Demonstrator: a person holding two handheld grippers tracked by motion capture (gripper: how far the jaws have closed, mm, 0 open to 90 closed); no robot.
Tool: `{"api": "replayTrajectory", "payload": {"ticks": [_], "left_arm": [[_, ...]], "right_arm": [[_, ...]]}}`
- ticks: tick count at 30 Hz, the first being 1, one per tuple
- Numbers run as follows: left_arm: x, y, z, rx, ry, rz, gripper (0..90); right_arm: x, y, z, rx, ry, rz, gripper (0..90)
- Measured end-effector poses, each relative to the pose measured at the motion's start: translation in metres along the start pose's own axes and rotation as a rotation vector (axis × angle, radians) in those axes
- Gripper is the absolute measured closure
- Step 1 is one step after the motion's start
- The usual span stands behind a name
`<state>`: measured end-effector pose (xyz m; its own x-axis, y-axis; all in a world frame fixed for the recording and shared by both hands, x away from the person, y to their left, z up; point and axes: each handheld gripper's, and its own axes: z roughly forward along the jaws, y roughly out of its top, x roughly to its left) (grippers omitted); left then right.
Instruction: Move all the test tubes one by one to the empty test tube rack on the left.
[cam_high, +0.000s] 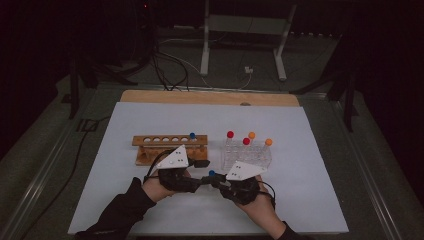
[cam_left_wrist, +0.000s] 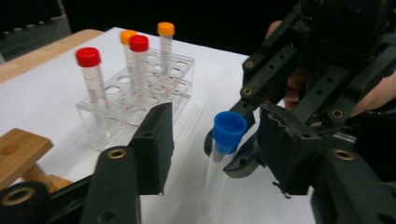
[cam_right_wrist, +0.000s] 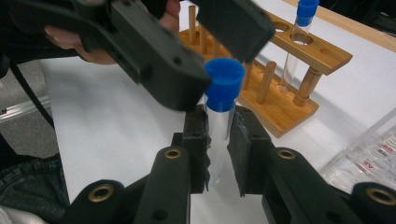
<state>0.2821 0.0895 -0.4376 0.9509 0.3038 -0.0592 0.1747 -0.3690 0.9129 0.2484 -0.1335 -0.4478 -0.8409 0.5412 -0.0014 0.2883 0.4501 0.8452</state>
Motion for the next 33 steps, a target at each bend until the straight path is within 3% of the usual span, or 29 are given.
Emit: {"api": "replayTrajectory", "payload": {"ticks": [9,14,23,30,33], "left_arm": [[0.001,0.002,0.005,-0.001,-0.039,0.007,74.5],[0.003,0.004,0.003,-0.015,-0.045,0.006,76.8],[0.019,0.018,-0.018,-0.019,0.045,0.001,77.0],[0.035,0.029,-0.042,-0.043,0.139,0.006,77.0],[0.042,0.035,-0.054,-0.056,0.196,-0.001,77.0]], "right_arm": [[-0.002,0.000,-0.001,0.003,-0.003,0.000,77.3],[-0.003,0.000,-0.002,-0.008,0.007,0.007,74.5],[-0.006,0.005,-0.014,-0.054,-0.045,0.009,51.6],[-0.010,0.005,-0.017,-0.071,-0.084,0.044,28.3],[-0.013,0.004,-0.018,-0.084,-0.101,0.082,18.6]]}}
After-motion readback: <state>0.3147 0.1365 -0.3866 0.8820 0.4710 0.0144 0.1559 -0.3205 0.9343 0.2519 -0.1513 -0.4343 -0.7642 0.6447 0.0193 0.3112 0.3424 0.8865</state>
